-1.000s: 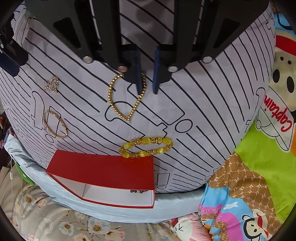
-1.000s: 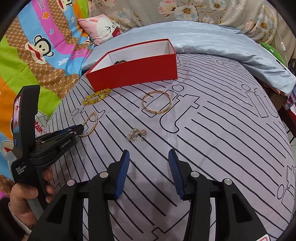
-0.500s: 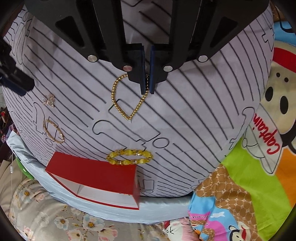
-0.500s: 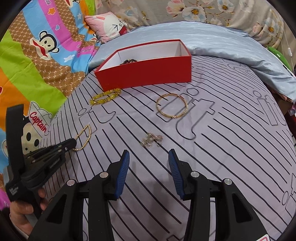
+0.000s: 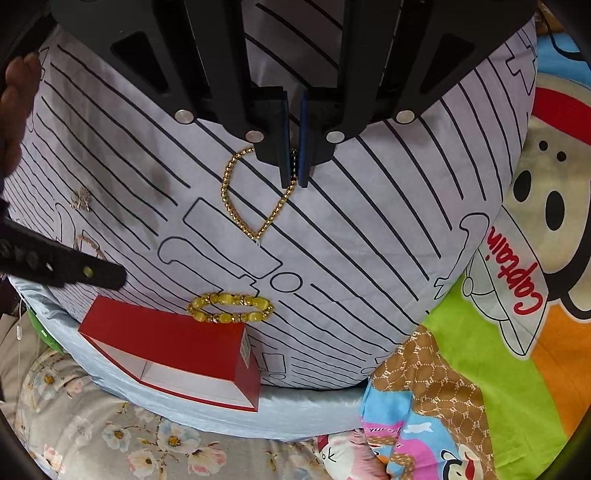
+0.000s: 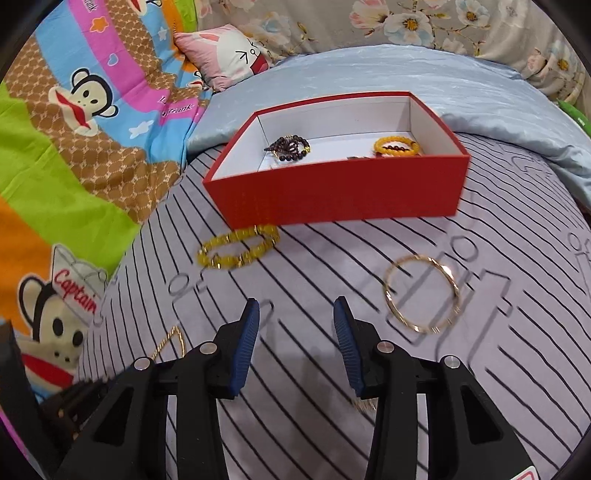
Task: Organize jewelry
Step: 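Grasp the yellow glass bead bracelet with the right tool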
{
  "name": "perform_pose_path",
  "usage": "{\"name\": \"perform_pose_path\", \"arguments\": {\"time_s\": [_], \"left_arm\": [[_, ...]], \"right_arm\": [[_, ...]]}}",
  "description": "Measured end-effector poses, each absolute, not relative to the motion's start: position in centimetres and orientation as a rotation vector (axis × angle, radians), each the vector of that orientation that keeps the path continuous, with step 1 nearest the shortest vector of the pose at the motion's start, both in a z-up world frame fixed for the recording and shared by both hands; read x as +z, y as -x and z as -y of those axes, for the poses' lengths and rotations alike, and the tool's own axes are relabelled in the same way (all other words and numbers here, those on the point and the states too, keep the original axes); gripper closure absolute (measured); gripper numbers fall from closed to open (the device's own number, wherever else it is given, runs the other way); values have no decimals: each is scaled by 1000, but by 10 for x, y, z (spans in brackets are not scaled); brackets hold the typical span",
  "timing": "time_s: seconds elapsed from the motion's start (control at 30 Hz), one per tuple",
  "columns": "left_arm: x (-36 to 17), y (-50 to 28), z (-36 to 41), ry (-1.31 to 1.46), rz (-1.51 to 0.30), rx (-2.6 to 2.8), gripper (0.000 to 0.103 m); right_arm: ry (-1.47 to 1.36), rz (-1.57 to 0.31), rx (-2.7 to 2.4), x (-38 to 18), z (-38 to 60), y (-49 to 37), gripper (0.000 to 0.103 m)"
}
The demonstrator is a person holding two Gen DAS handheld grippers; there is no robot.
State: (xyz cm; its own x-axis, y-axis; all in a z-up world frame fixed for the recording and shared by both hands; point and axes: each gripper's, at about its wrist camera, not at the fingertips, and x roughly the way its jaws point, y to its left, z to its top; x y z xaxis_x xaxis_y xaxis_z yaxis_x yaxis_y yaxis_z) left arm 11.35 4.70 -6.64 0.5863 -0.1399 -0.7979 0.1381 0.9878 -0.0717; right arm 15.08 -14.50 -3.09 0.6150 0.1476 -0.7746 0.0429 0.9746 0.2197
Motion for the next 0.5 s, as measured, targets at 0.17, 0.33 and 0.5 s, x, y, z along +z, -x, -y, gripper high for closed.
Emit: {"name": "perform_pose_path", "arguments": {"time_s": [0.17, 0.33, 0.5], "left_arm": [[-67, -121, -52, 19, -927, -163, 99], [-67, -122, -54, 26, -922, -169, 99], [-67, -122, -54, 24, -918, -172, 99]], "right_arm": [[-228, -907, 44, -34, 132, -188, 63], [-205, -923, 28, -46, 116, -215, 63], [-176, -944, 15, -60, 106, -226, 63]]}}
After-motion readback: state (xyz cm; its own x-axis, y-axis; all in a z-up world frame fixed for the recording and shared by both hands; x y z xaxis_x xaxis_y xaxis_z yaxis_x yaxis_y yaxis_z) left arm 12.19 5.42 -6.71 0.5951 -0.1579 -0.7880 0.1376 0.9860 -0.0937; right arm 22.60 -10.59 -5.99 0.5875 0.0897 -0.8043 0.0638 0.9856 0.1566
